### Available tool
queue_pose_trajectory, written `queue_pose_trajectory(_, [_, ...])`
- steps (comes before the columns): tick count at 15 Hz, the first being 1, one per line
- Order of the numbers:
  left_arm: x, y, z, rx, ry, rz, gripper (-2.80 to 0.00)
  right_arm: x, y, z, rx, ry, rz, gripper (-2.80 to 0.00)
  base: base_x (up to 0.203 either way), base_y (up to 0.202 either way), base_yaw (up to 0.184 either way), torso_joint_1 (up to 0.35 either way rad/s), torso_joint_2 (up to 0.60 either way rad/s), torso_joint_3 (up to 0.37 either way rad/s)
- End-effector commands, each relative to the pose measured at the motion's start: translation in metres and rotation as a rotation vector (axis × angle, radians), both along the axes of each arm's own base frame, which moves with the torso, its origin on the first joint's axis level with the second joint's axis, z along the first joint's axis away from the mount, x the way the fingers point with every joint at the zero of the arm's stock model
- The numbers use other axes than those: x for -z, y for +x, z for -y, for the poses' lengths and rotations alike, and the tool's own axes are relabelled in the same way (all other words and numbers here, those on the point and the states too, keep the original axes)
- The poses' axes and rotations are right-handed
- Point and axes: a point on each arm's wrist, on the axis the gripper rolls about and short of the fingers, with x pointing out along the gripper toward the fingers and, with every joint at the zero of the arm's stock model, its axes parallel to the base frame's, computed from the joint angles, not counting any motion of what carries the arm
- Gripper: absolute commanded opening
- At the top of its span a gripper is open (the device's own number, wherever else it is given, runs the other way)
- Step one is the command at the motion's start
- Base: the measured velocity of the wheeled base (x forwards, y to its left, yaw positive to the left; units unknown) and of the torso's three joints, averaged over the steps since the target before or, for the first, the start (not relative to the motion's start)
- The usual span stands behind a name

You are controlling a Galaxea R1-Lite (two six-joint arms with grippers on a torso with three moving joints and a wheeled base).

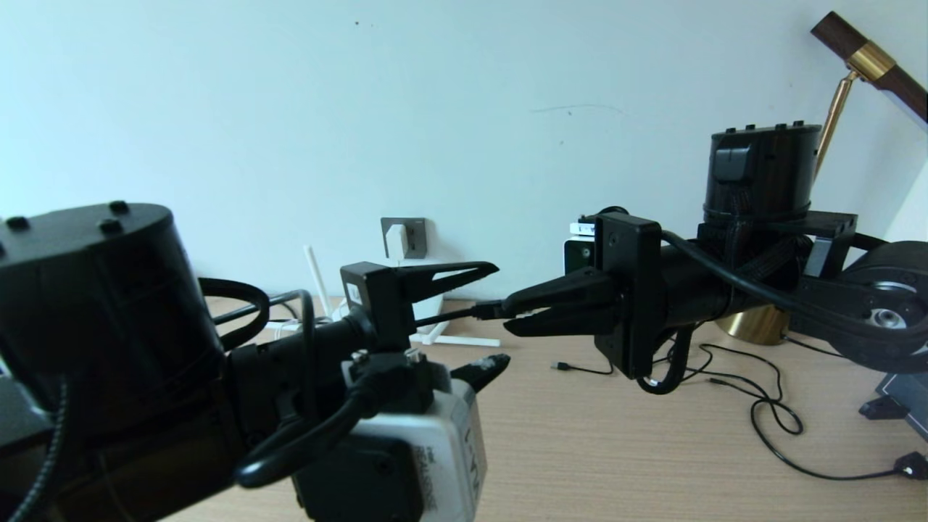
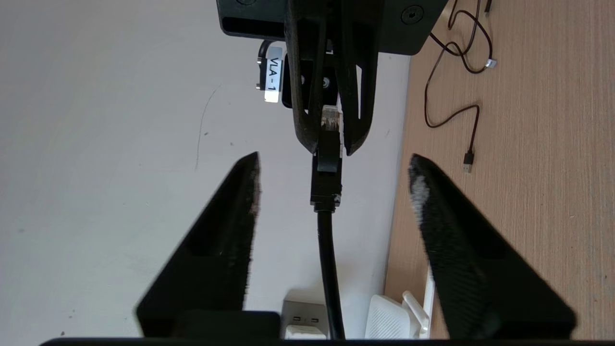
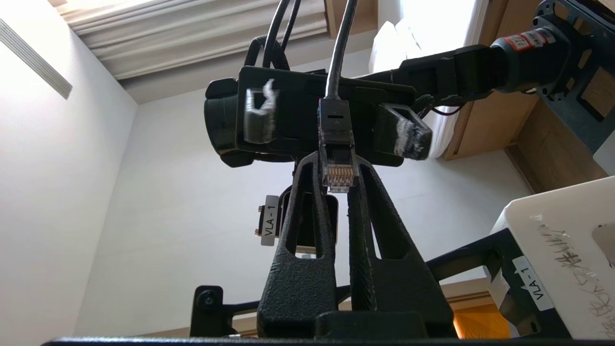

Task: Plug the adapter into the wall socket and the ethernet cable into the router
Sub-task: Hand it to the other hand

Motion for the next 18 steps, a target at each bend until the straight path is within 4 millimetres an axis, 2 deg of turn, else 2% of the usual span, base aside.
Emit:
queue_pose_trajectory(1, [0.0, 0.0, 0.0002, 0.001, 0.002, 0.007, -2.8, 0.001, -0.0005, 0.0, -0.007, 0.0, -0.009, -2.8, 0.0, 0.0, 0.0, 0.0, 0.0, 0.0])
queue_pose_trajectory(13, [0.0009, -0.0001, 0.0001, 0.001, 0.005, 0.005, -2.8, 0.0012, 0.0007, -0.0007, -0.007, 0.0, -0.011, -2.8, 0.0, 0.0, 0.0, 0.0, 0.0, 0.0])
queue_pose_trajectory(14, [0.0012, 0.0001, 0.0003, 0.001, 0.006, 0.004, -2.8, 0.0012, 0.0008, -0.0007, -0.004, -0.001, -0.012, 0.0, 0.0, 0.0, 0.0, 0.0, 0.0, 0.0])
queue_pose_trajectory(18, [0.0012, 0.0004, 0.0007, 0.001, 0.006, 0.004, -2.8, 0.0018, 0.0011, -0.0009, -0.005, -0.002, -0.013, 0.0, 0.0, 0.0, 0.0, 0.0, 0.0, 0.0])
